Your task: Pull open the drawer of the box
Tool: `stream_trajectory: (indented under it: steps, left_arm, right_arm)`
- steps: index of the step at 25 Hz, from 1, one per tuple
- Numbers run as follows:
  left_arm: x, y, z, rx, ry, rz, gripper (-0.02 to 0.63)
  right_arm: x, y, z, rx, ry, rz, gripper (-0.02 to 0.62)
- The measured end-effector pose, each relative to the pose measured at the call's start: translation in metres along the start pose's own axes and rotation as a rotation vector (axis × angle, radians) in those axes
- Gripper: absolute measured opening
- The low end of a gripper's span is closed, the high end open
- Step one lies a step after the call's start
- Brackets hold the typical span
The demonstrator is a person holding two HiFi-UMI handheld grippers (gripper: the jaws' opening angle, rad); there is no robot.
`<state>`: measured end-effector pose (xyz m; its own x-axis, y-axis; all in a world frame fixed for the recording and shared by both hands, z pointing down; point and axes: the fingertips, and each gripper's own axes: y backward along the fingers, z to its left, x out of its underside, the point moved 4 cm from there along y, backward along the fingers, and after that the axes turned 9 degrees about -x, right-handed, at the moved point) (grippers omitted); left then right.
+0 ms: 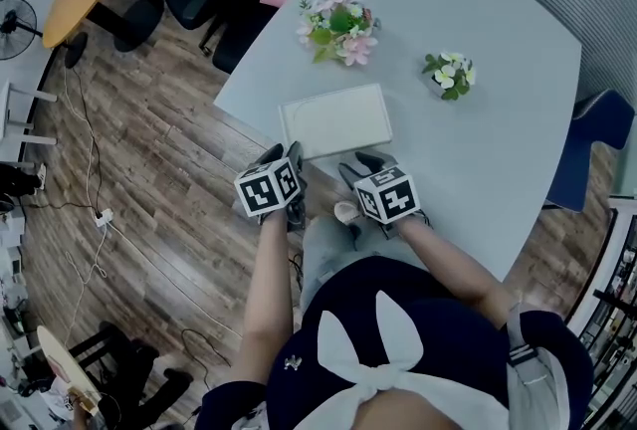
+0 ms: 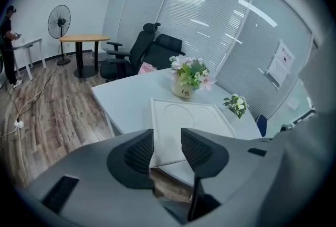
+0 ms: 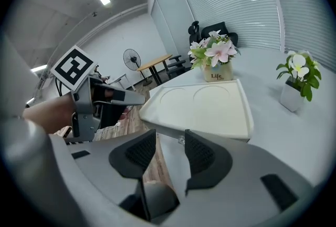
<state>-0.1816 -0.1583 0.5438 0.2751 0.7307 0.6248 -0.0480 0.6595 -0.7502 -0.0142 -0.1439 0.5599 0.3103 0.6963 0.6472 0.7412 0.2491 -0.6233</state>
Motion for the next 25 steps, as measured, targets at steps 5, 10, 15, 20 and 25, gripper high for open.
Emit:
stream_trajectory:
  steps: [5,10,15,20,25]
  left_arm:
    - [0.007,-0.014,0.002,-0.009,0.019,0.038,0.167]
    - [0.013,-0.021,0.005,-0.024,0.024,0.066,0.16]
    - [0.018,-0.026,0.008,-0.023,0.037,0.04,0.129]
    - [0.019,-0.027,0.01,0.024,0.12,0.063,0.13]
    - [0.02,-0.028,0.013,0.05,0.148,0.066,0.133]
  right_arm:
    - [0.01,-0.014,-0.011,0.008,-0.04,0.028,0.178]
    - [0.016,-0.025,-0.02,0.026,-0.075,0.052,0.166]
    - [0.016,-0.037,-0.023,0.009,-0.089,0.051,0.164]
    - [0.021,-0.042,-0.027,0.031,-0.112,0.083,0.164]
    - [0.023,-0.049,-0.027,0.024,-0.145,0.085,0.158]
